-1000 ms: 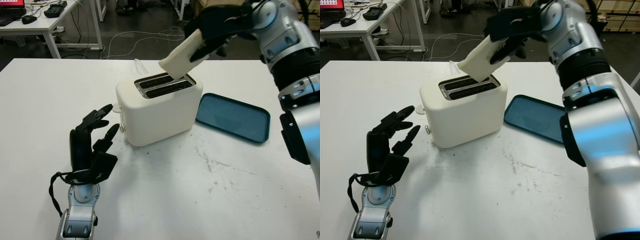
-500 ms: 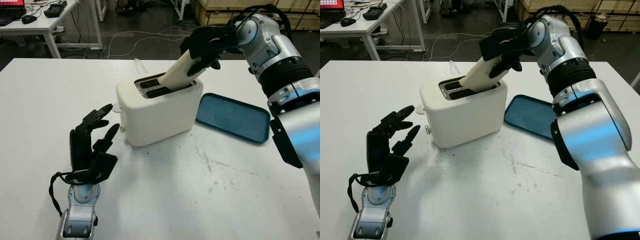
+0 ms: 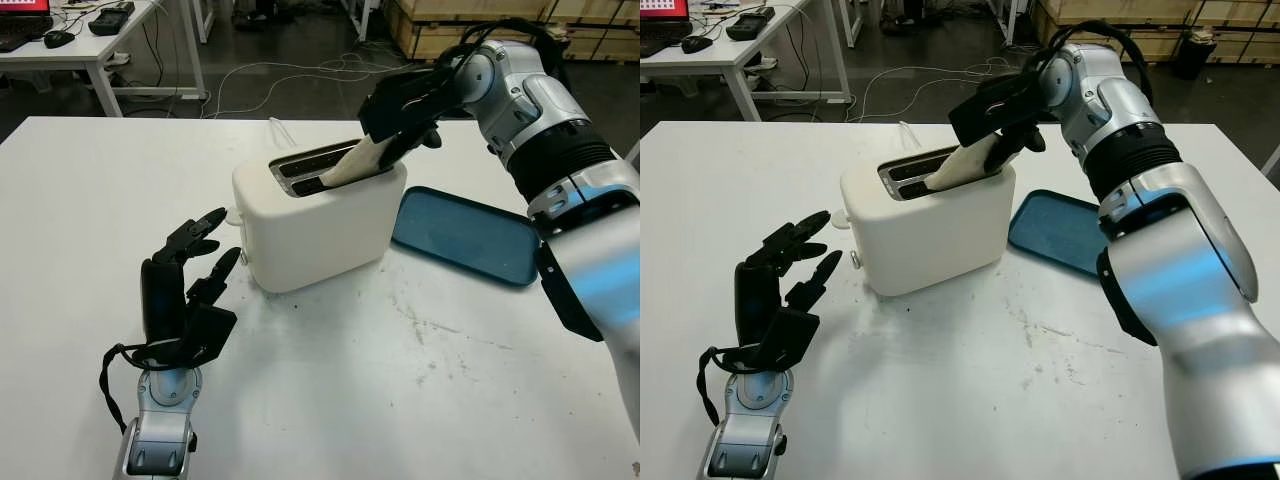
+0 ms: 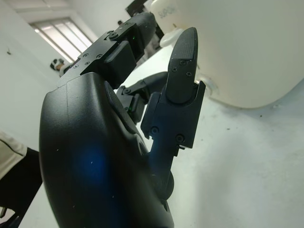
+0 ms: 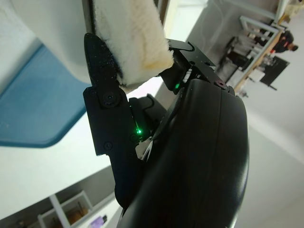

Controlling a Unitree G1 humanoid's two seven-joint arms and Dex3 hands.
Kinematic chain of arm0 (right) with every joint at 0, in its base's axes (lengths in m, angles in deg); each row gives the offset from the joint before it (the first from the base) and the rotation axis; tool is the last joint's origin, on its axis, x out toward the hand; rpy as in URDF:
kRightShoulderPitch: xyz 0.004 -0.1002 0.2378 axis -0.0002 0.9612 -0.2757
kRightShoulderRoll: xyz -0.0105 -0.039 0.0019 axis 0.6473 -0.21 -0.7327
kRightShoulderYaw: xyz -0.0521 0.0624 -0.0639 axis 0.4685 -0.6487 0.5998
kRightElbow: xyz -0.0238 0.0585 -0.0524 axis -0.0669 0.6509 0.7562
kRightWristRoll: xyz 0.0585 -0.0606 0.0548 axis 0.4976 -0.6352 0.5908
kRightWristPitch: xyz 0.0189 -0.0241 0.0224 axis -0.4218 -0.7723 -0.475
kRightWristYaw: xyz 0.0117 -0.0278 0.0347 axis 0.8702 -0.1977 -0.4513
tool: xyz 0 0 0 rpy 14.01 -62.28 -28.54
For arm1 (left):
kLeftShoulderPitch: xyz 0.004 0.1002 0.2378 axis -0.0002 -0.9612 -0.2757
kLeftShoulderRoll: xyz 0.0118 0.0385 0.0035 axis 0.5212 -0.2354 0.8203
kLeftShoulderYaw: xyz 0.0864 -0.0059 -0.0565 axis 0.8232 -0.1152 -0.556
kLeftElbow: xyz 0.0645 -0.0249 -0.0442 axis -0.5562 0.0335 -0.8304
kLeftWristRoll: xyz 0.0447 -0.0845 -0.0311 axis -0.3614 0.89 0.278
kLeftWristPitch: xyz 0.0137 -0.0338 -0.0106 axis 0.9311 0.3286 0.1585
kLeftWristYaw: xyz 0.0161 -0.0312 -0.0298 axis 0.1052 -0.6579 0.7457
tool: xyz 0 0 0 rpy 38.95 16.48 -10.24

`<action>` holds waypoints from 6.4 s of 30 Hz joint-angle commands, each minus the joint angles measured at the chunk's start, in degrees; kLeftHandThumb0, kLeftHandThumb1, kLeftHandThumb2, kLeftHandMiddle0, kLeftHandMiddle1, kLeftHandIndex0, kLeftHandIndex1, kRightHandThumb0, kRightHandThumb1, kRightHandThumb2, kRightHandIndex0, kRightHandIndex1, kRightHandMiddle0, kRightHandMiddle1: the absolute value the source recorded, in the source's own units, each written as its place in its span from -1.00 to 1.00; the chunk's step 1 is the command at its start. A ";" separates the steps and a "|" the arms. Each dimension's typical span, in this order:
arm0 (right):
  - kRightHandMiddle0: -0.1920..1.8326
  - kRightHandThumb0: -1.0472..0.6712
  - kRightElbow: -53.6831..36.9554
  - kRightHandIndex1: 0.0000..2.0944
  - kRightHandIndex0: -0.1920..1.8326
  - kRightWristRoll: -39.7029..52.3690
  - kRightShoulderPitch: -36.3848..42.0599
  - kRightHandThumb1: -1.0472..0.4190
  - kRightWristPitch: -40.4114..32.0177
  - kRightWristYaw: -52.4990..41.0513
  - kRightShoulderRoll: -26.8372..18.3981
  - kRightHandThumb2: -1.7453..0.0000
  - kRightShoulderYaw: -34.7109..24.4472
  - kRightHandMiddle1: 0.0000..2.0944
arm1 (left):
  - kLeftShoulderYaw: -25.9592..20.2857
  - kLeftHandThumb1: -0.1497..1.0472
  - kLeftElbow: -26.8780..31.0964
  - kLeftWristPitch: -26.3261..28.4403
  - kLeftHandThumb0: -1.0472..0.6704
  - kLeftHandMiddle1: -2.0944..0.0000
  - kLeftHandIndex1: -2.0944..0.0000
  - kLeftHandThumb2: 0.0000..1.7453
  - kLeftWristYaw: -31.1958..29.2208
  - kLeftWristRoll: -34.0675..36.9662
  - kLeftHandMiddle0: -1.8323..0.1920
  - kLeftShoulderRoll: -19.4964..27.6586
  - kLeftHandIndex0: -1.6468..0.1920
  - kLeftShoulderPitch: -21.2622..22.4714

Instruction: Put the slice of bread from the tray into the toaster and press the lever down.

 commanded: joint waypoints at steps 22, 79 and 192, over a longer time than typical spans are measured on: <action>-0.21 -0.62 -4.59 0.27 -0.47 2.07 2.48 -0.69 2.12 2.34 0.96 1.00 -2.59 -0.64 | 0.77 0.79 -0.68 -0.62 -0.21 0.00 0.85 -0.80 1.32 -1.13 0.35 -0.56 0.00 0.08; 0.25 -0.32 -30.88 -0.87 0.36 49.84 60.77 -0.79 17.75 14.54 7.47 1.00 -41.02 -1.00 | -6.57 0.62 3.37 -1.44 -0.18 0.09 0.78 -1.00 -22.72 -2.73 -0.18 31.75 -0.49 15.24; 0.29 -0.34 -31.90 -0.99 0.39 45.71 60.92 -0.73 19.29 20.13 6.74 1.00 -40.11 -1.00 | 10.58 0.43 -26.26 -21.05 -0.08 -0.38 0.99 -1.00 -15.39 -19.15 -0.23 37.35 -0.67 34.73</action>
